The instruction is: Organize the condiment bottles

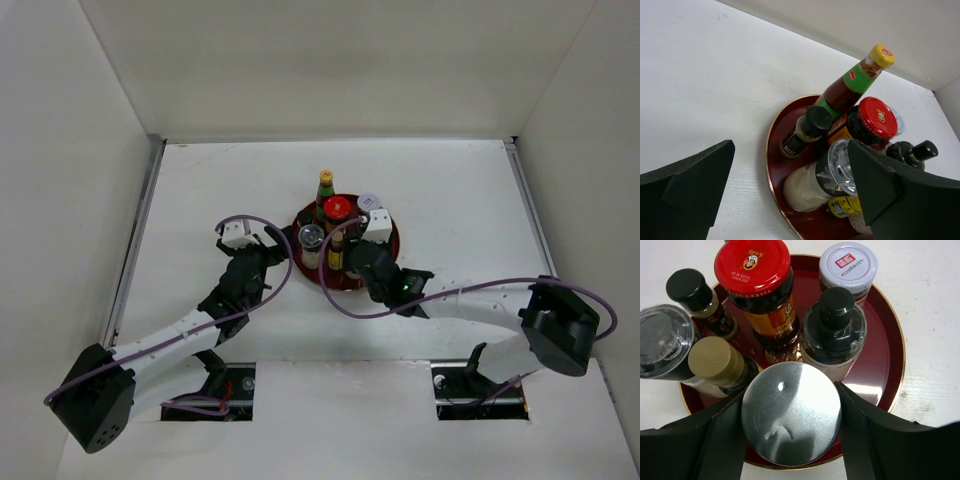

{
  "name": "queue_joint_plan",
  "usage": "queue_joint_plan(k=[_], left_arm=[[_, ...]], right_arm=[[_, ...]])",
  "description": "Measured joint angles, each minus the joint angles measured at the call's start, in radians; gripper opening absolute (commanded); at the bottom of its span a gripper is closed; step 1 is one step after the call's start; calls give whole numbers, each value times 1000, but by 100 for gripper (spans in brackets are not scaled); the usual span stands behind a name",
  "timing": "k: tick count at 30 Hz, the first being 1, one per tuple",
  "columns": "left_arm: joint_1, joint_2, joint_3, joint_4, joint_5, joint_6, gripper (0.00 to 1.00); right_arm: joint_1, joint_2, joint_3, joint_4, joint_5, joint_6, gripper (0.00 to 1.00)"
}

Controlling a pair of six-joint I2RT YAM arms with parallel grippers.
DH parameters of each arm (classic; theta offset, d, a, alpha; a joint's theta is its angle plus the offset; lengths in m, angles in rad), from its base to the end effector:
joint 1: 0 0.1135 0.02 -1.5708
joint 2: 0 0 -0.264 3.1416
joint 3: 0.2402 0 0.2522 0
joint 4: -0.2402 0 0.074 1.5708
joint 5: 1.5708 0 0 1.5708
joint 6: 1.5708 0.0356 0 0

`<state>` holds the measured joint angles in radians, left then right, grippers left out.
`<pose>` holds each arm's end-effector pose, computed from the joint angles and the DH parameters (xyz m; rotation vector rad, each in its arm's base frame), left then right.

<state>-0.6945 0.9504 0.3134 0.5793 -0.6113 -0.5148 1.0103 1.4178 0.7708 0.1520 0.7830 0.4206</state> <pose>0.1684 -0.1137 0.2249 -0.3243 1.6030 -0.4342 0.1801 0.2397 0.2275 -0.1023 1.9143 0.1484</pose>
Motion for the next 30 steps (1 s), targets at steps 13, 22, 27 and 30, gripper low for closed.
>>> queue_joint_plan(k=[13,22,27,30], left_arm=[[34,-6,0,-51,-44,-56,100],[38,-7,0,-80,-52,-76,100],[27,-18,0,-99,-54,-77,100],[21,-23,1,-98,-55,-77,100]], right_arm=[[27,-201,-6,-62,65,3,100],[-235,-590,-207,-55,64,62,100],[-391,-586,-283,-55,-47,136,100],[-447,-576,-312,-42,-108,161,100]])
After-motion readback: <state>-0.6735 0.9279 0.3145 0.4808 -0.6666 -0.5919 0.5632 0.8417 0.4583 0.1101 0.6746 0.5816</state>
